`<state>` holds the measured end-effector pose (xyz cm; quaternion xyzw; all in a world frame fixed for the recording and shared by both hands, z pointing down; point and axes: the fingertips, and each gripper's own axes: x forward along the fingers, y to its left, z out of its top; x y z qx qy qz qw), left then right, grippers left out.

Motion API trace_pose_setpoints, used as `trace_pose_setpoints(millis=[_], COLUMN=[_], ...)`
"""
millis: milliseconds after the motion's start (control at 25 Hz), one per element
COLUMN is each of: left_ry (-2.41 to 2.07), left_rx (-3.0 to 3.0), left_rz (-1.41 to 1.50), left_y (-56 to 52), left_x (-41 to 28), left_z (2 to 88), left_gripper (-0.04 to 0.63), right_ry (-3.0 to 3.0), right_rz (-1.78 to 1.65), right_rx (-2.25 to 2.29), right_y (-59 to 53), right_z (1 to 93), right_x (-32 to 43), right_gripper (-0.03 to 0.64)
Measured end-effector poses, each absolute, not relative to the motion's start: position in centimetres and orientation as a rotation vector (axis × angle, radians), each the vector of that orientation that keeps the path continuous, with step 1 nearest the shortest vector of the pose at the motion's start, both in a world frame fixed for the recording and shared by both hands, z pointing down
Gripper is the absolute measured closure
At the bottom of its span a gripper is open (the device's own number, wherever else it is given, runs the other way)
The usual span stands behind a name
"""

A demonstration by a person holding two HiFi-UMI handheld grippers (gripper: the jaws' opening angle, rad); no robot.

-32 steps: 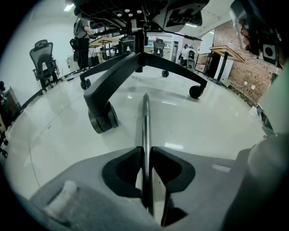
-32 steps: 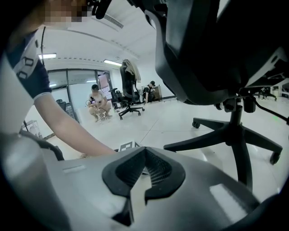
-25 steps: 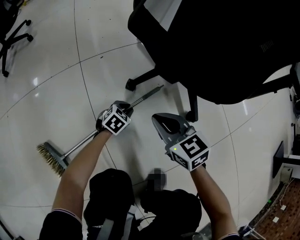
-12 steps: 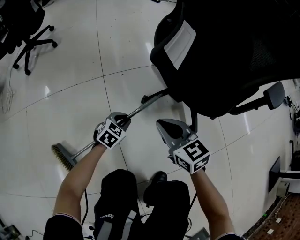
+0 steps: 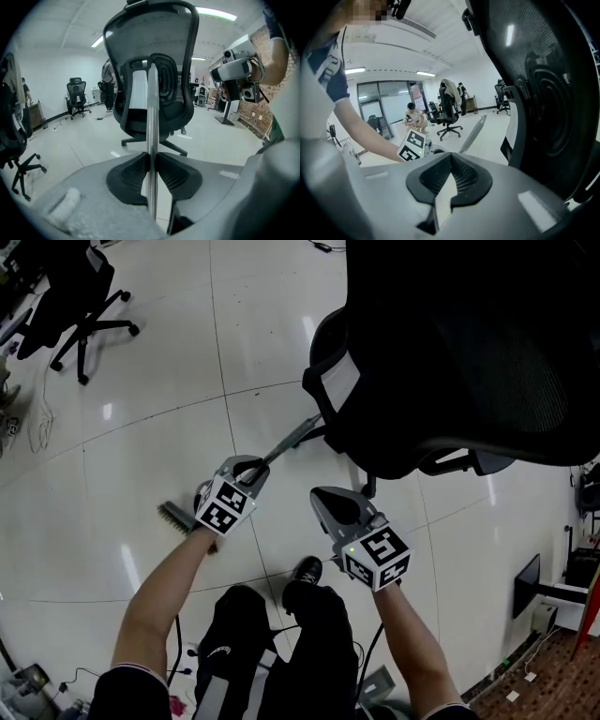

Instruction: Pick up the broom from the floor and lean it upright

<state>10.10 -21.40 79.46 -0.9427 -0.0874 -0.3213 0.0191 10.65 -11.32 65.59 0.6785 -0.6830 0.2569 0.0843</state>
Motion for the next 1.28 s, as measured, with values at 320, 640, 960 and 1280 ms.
trace_pose_setpoints(millis=[320,640,960,1280], left_ry=[-0.224,-0.236,-0.214,-0.310], left_rx=[-3.013,-3.021,-3.034,-3.010], left_rz=[-0.969,-1.015,-1.008,-0.985], left_y=[-19.3,-14.6,-12.3,-9.0], left_x=[12.6,19.1,24.5,28.1], left_z=[69.1,68.3,66.9,67.2], left_gripper=[0.522,0.518,0.517,0.517], right_ry=[-1.998,-1.917,-1.898,-1.895], right_rz=[0.921,0.947,0.953,0.975], right_rx=[2.113,2.194,2.225,2.246], right_y=[-8.0,-3.7,-0.8,0.5], right_z=[57.0,54.4,53.8,54.2], right_x=[9.9,13.7,17.8,19.1], right_gripper=[0.614,0.614,0.614,0.614])
